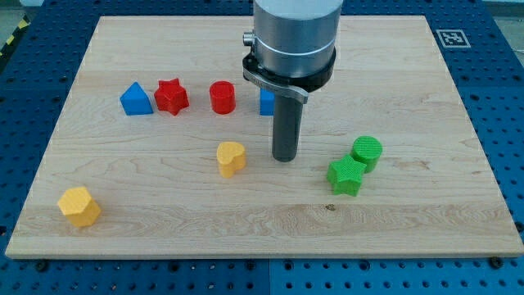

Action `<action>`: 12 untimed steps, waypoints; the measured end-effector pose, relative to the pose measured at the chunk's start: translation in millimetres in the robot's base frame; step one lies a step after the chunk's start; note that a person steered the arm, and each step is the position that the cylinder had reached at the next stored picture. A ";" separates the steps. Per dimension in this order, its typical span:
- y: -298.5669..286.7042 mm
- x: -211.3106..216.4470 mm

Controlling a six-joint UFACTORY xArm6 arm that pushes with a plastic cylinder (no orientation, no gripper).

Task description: Push the yellow heart to the yellow hexagon

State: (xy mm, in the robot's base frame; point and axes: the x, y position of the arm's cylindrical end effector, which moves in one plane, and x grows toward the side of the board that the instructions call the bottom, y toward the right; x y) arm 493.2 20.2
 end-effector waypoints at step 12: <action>-116.9 87.0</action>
State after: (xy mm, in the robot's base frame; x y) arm 580.2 -96.7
